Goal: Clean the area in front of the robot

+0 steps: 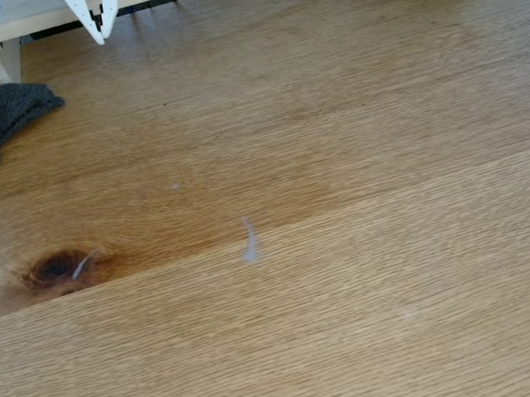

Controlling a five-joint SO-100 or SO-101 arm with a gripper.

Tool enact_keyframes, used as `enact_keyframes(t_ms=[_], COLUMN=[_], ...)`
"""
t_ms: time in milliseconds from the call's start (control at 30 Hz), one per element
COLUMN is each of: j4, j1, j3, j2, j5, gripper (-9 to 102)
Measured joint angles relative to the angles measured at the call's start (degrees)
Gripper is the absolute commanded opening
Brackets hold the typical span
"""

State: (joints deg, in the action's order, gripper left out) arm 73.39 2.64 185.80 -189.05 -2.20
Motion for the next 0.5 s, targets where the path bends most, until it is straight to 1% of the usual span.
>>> enact_keyframes(t_ms=[100, 200, 233, 500], j4=[0.0, 0.0, 0.0, 0.0], j1=[2.2, 12.7, 14.5, 17.7], j3=[0.0, 0.0, 0.0, 0.0], j2=[0.0, 0.0, 0.0, -0.1], j5=[-0.8, -1.3, -2.0, -1.3], gripper=[0, 0, 0, 0])
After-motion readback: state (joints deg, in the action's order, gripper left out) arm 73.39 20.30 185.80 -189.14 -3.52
